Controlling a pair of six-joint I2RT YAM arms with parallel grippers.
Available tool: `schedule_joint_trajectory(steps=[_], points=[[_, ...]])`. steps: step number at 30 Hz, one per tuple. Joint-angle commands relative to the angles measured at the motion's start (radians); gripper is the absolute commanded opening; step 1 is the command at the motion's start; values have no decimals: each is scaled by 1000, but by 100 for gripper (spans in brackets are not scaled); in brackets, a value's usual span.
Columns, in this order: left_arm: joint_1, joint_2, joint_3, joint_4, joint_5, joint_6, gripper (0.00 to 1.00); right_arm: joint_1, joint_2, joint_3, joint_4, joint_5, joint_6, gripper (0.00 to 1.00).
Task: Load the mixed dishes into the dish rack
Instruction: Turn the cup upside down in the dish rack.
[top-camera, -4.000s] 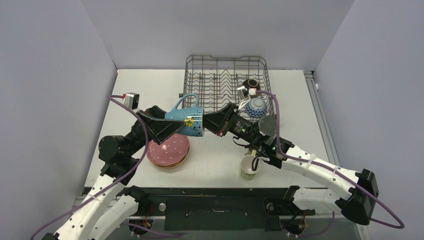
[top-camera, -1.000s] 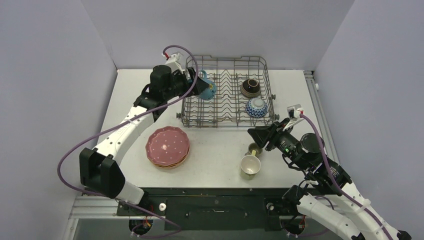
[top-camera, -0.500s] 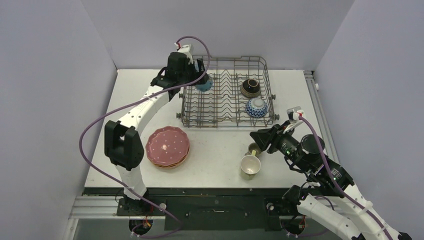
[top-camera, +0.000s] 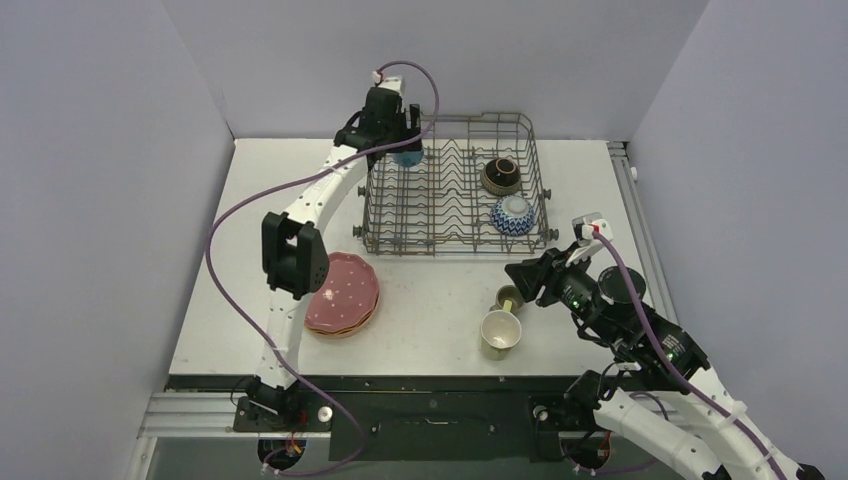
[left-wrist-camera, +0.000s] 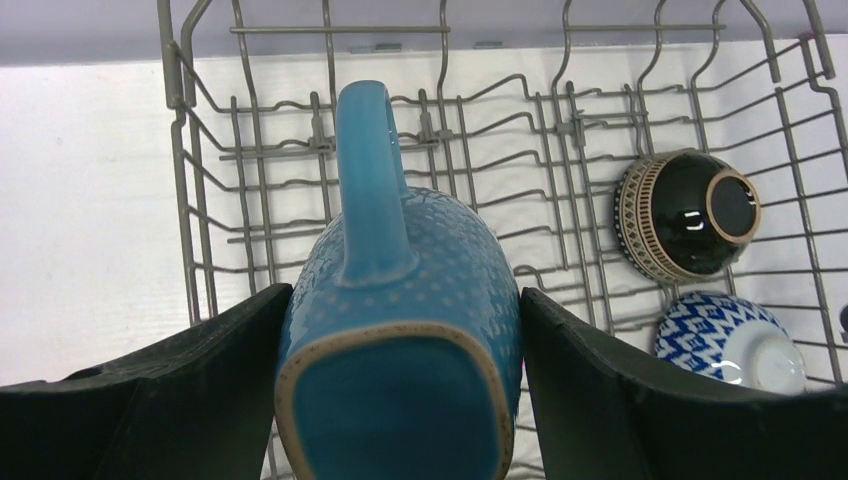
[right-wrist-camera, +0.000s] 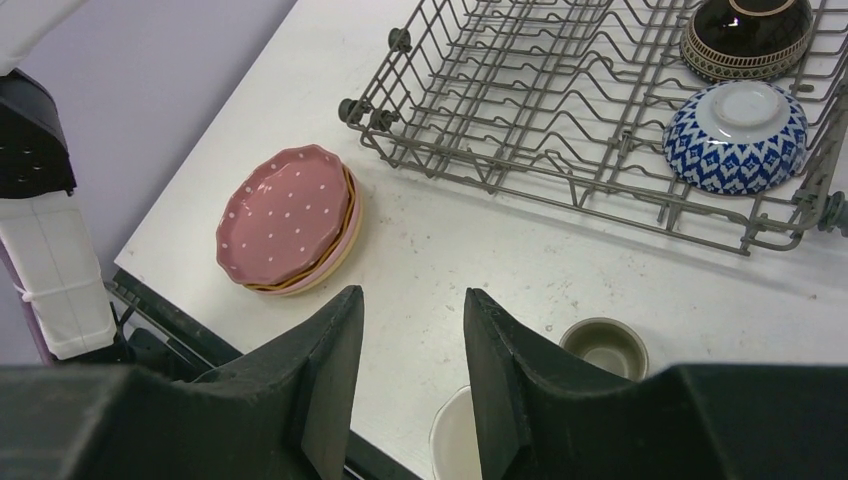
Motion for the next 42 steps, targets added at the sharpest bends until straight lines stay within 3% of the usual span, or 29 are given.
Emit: schedule_joint_trajectory(steps=[1, 20, 36, 42], points=[[8, 83, 189, 4, -47, 38, 0, -5, 23, 31, 7, 27, -7, 38], [39, 245, 253, 34, -86, 100, 0, -6, 73, 17, 30, 20, 18, 38], [40, 286, 252, 24, -65, 105, 0, -7, 91, 4, 40, 15, 17, 40], [39, 289, 251, 16, -74, 108, 18, -7, 90, -5, 42, 16, 16, 44]])
